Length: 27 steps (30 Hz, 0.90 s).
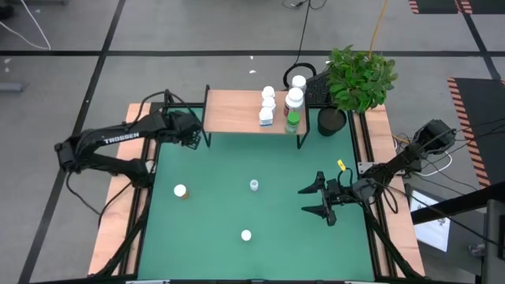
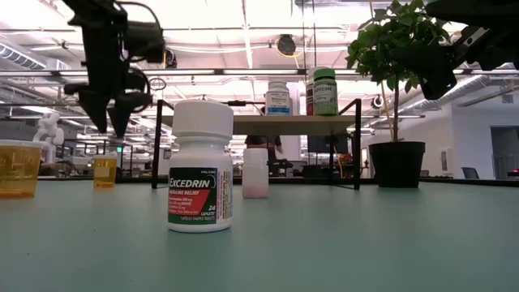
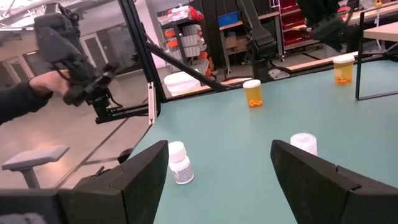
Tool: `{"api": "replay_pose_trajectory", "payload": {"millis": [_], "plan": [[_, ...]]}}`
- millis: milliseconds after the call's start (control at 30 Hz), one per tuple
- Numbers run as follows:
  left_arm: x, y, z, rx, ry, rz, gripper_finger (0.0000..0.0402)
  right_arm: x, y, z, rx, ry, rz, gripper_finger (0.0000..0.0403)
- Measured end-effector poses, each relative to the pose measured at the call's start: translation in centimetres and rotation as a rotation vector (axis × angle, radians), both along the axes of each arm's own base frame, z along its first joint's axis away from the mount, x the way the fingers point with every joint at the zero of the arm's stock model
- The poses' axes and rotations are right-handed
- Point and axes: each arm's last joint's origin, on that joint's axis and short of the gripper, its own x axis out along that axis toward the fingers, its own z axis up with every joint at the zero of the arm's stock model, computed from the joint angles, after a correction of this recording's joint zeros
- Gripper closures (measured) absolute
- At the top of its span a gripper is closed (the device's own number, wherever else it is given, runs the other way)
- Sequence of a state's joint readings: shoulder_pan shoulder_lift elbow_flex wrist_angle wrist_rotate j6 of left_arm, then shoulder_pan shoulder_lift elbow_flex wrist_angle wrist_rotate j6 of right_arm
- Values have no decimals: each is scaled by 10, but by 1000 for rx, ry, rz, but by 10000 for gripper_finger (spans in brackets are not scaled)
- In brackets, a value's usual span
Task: Pick and place medicine bottles onto shelf by color
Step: Put the top big orange pill bottle on the shelf
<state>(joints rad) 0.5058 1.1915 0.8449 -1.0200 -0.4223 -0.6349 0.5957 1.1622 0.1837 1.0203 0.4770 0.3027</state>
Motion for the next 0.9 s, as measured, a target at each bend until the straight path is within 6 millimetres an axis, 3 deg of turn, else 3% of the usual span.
{"api": "replay_pose_trajectory", "payload": {"millis": [267, 667, 900], "plan": [[-16, 19, -13, -12, 22, 60, 156, 0, 0, 0, 0, 0, 0, 126], [-16, 32, -12, -45, -88, 40, 35, 0, 0, 0, 5, 1, 1, 126], [-25, 36, -31, -42, -80, 94, 39, 0, 0, 0, 10, 2, 1, 126]]}}
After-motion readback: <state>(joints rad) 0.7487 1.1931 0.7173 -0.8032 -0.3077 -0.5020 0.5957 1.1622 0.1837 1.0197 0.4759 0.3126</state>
